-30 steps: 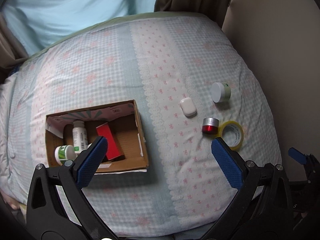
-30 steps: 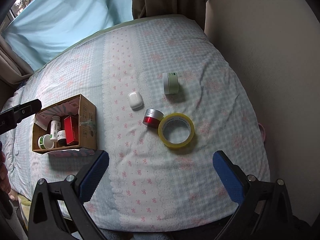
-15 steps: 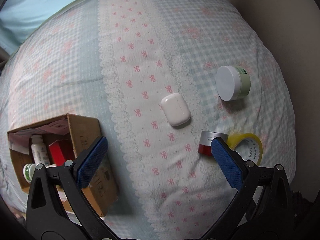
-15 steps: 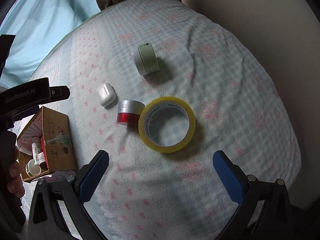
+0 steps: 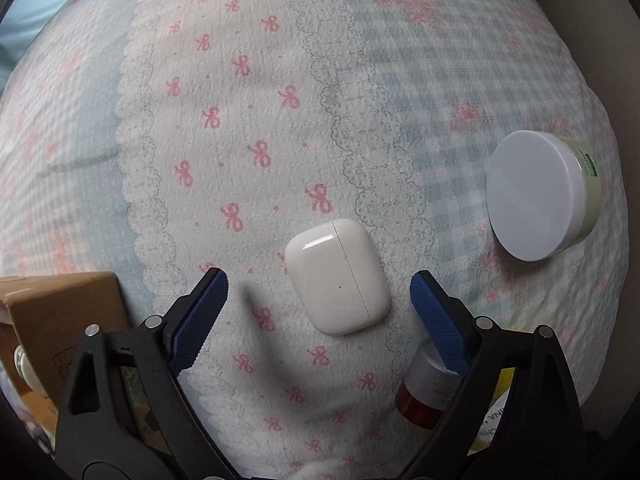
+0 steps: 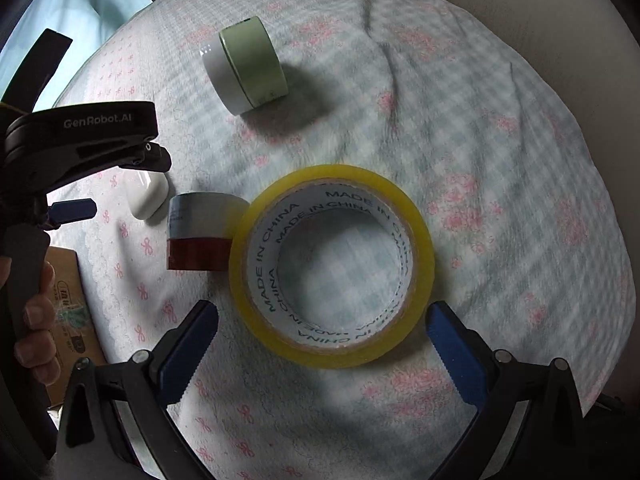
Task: Organize rigid objects
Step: 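Grasp the white earbud case with the left tool while the right tool grasps the yellow tape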
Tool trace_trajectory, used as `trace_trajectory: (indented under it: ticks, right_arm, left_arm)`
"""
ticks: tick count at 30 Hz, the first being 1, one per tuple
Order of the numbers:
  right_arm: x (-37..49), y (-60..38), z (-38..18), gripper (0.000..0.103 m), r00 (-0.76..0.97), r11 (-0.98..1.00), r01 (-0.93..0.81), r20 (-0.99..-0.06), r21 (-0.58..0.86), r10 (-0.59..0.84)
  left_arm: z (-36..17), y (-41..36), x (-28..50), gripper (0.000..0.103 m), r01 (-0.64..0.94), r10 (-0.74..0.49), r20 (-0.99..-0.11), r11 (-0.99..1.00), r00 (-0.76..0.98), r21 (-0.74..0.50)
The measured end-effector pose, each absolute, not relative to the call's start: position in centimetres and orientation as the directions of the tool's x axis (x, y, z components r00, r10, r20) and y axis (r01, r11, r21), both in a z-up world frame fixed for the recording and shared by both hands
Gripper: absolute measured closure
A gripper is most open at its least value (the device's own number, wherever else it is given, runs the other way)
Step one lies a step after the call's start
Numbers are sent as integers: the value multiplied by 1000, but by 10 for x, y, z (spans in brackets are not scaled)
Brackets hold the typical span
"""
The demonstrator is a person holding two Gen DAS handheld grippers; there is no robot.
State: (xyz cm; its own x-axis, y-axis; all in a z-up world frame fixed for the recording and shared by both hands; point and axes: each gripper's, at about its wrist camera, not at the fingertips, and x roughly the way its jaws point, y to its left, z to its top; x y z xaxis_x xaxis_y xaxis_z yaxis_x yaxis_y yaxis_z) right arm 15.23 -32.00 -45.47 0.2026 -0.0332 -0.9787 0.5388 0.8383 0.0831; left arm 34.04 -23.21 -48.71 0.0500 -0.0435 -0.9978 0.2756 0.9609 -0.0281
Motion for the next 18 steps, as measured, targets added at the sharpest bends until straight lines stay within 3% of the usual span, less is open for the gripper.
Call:
trace_trajectory:
  ticks: [8,13,18]
  right_arm:
    - [170,-325,-468,0,178,850,525,-983,53,-49]
    - [177,-324,-472,1,170,867,496,-984,43,-49]
    - [180,-331,-472,4,173,874,482,-985,63,-25]
  left_arm:
    - [-502,-235,349,29,255,-36,-999,967,29,-27]
    - [-502,-233,349,56,238,-69,-998,969,10,-64]
    - [-502,-237,341,56,259,-63,-998,964,14,-57]
